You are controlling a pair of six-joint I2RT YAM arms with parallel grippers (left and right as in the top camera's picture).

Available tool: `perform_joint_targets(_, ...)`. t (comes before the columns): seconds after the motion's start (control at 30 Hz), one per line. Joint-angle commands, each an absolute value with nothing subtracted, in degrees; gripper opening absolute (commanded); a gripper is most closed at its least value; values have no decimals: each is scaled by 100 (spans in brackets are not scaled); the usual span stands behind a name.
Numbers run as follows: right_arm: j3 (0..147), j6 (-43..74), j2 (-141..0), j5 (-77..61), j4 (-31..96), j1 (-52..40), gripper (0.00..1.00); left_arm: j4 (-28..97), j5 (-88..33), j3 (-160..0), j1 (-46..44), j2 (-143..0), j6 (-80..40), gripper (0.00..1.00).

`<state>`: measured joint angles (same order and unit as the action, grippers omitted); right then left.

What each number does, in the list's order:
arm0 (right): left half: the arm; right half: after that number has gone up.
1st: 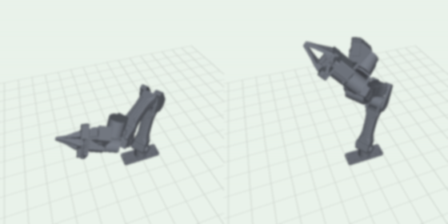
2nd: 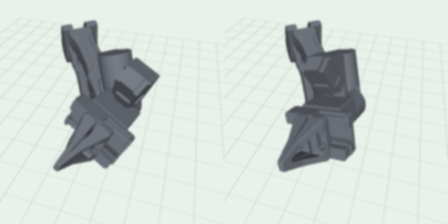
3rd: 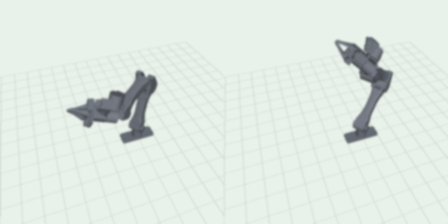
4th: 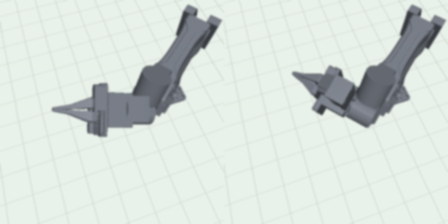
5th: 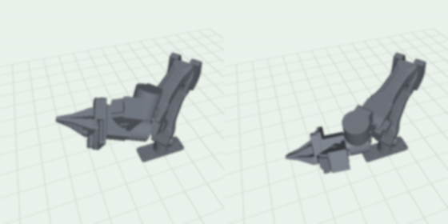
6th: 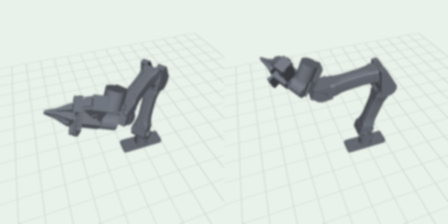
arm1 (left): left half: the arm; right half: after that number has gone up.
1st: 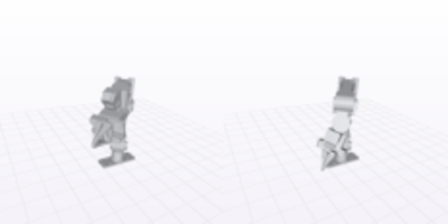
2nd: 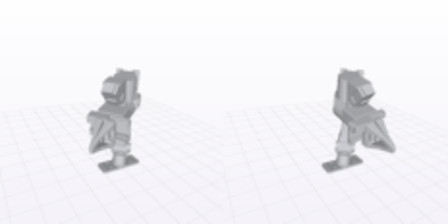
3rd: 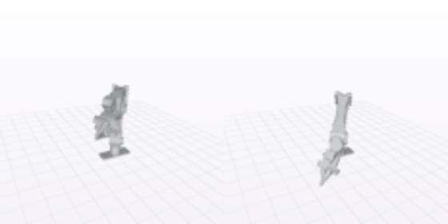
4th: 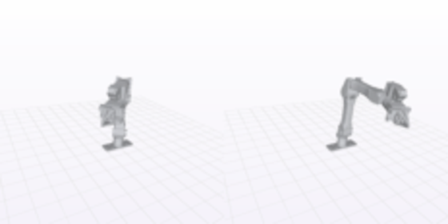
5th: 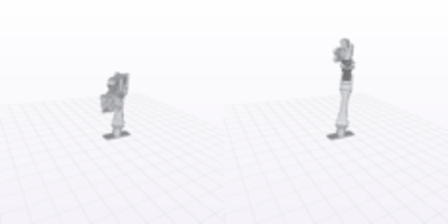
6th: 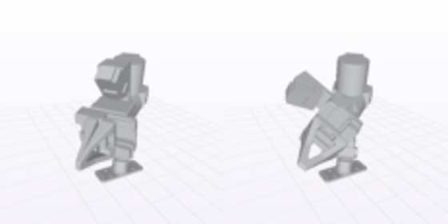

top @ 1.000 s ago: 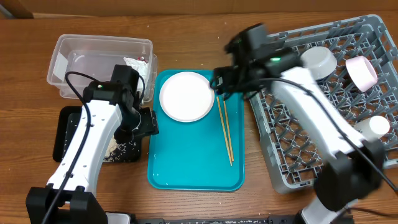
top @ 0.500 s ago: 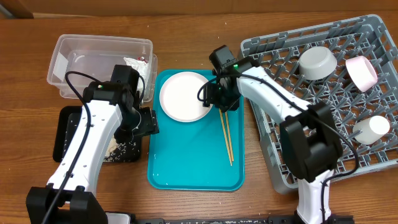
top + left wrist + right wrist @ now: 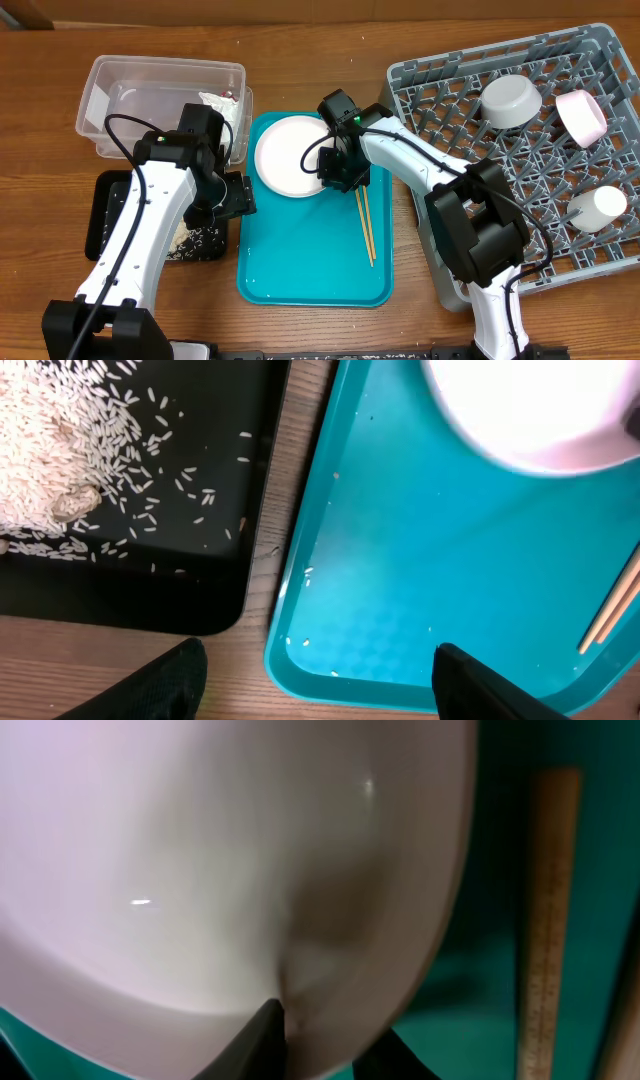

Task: Sort waste into correct bins and load items into the dishwasher
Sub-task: 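Reach the right gripper to the white plate and grasp its rim, then lift the plate with the right gripper and stand it in the rack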

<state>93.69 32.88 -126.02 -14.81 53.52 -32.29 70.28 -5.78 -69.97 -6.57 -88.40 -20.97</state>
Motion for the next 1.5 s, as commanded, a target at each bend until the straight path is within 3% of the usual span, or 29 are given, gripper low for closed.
perform_joint_targets(0.0,9384,3328,-12783,-1439,5378,-3179,9,7024,-537,-6947,-683,-8801,-2075,74)
perform_joint_targets(0.07,9384,3326,-12733,-1398,5441,-3096,4,7024,-537,-6947,-683,-8801,-2075,74)
perform_joint_targets(0.4,9465,2545,-11705,-1201,5819,-2574,4,7017,-534,-6947,-683,-8801,-2075,74)
perform_joint_targets(0.57,9620,2069,-10689,-336,6040,-2276,4,6995,-534,-6947,-681,-8801,-2075,74)
perform_joint_targets(0.83,9664,1400,-9500,2877,5527,-1726,4,6956,-537,-6947,-681,-8801,-2075,75)
perform_joint_targets(1.03,9566,1981,-9548,5636,5443,-1343,4,6956,-537,-6947,-681,-8801,-2075,75)
perform_joint_targets(1.47,9393,2329,-10377,5583,5546,-878,4,6956,-537,-6947,-679,-8801,-2075,76)
